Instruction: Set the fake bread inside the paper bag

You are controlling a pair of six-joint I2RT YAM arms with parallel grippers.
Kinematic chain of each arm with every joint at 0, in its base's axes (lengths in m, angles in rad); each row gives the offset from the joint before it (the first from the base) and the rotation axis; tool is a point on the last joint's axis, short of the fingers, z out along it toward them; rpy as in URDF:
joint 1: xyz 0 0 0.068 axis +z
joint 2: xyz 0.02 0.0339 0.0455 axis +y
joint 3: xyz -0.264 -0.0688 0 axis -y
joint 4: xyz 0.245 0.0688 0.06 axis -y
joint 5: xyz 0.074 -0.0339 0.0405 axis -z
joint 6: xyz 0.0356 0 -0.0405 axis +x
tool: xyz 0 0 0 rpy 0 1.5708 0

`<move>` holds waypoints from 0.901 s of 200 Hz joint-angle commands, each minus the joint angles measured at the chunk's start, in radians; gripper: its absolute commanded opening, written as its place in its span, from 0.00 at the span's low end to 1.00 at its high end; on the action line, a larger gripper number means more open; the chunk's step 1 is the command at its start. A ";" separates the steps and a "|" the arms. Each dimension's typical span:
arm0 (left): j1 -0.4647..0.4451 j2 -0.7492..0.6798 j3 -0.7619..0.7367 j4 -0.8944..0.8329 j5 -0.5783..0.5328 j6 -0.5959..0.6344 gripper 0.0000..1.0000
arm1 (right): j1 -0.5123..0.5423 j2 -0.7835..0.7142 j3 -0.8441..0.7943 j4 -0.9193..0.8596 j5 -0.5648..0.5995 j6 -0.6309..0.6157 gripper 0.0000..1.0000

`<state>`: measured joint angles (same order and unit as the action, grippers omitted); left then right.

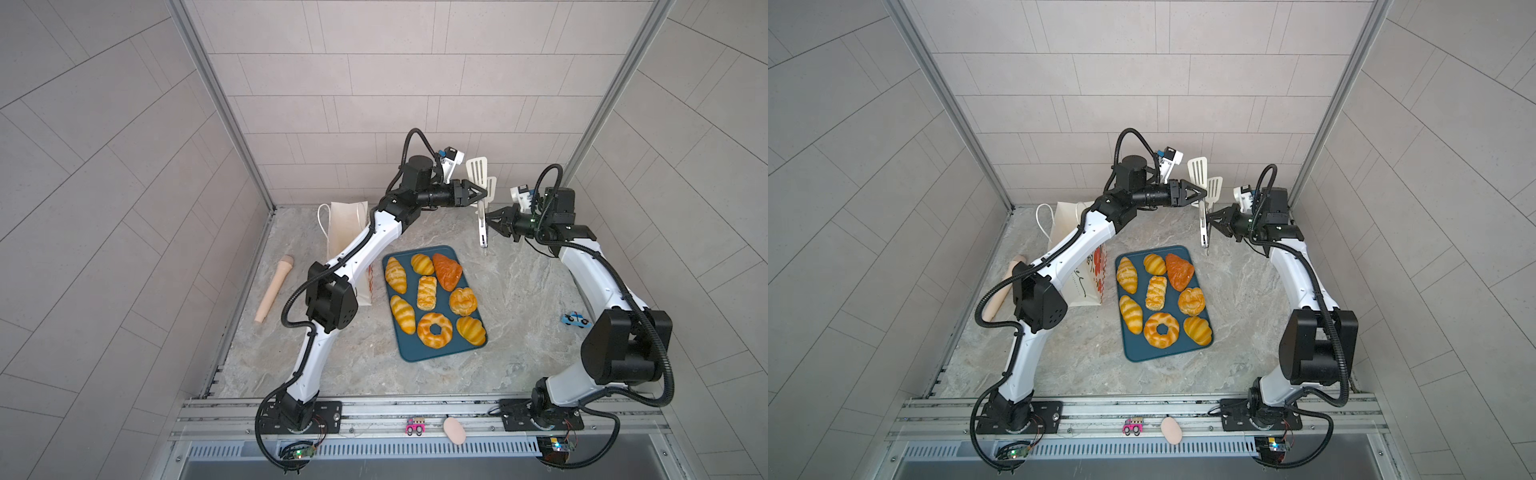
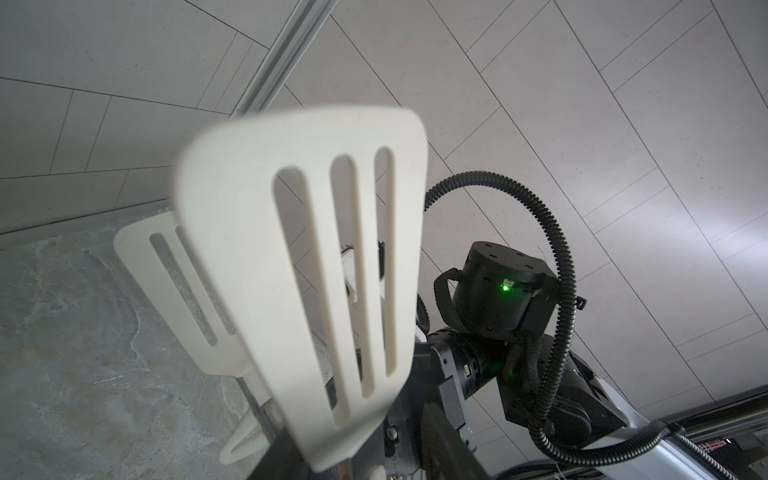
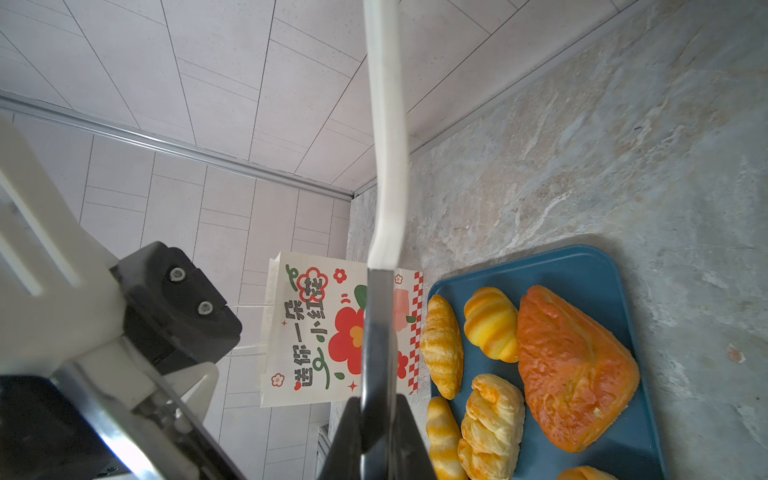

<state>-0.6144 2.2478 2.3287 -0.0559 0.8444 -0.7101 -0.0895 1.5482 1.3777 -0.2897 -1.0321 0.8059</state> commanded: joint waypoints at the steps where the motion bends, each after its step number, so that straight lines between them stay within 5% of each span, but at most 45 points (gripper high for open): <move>1: -0.004 -0.050 -0.009 0.081 0.034 -0.008 0.46 | 0.013 -0.036 0.041 0.023 -0.037 -0.004 0.10; 93: -0.004 -0.067 -0.040 0.144 0.057 -0.056 0.24 | 0.025 -0.008 0.059 0.018 -0.069 0.004 0.11; 132: -0.004 -0.085 -0.062 0.173 0.063 -0.057 0.18 | 0.023 0.010 0.118 -0.131 -0.071 -0.108 0.14; 180: -0.008 -0.111 -0.140 0.310 0.070 -0.103 0.13 | 0.010 -0.021 0.156 -0.241 -0.041 -0.262 0.42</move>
<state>-0.6167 2.1906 2.2173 0.1238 0.8944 -0.7818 -0.0727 1.5608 1.5139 -0.4702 -1.0836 0.6521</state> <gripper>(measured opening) 0.135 0.368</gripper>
